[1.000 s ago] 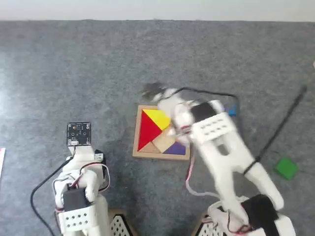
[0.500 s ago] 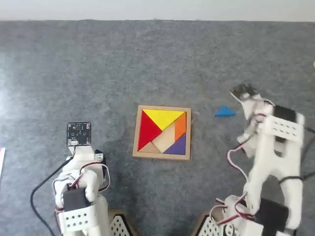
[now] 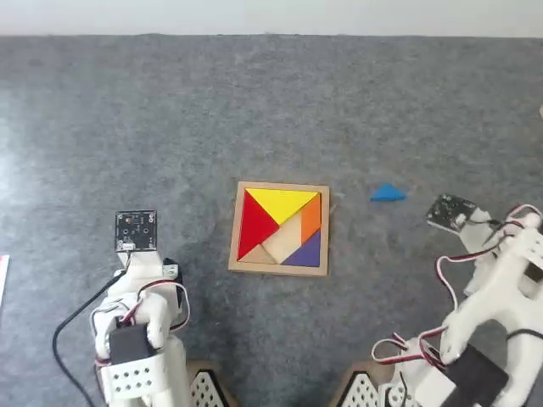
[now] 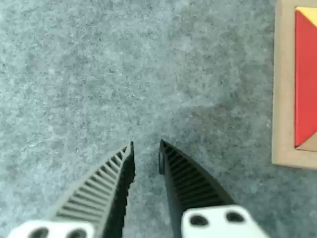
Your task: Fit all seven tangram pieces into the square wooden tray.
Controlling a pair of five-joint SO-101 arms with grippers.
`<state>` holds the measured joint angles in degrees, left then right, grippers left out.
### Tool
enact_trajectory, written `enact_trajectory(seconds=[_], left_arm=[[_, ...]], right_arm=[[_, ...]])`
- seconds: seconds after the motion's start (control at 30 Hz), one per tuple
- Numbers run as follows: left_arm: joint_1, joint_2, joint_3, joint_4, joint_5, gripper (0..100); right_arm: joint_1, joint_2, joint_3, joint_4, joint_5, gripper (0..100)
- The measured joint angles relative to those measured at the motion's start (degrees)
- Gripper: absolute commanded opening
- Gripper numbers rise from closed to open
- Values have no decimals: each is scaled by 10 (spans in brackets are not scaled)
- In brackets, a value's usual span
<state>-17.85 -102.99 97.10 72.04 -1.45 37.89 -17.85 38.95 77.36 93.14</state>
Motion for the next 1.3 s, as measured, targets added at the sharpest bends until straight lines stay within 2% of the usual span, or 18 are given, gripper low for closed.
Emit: enact_trajectory(seconds=[0.23,0.37,0.47,0.63,0.9,1.13,1.3], left_arm=[[0,0,0,0,0,82],[0,0,0,0,0,82],[0,0,0,0,0,82],[0,0,0,0,0,82],[0,0,0,0,0,82],[0,0,0,0,0,82],[0,0,0,0,0,82]], right_arm=[[50,0,48,1,95,246],[80,0,51,-24,117,246],[97,0,51,-54,119,251],[98,0,51,-77,119,376],[84,3,79,-134,119,335],[83,120,70,-217,91,333],[83,177,17,-188,81,305]])
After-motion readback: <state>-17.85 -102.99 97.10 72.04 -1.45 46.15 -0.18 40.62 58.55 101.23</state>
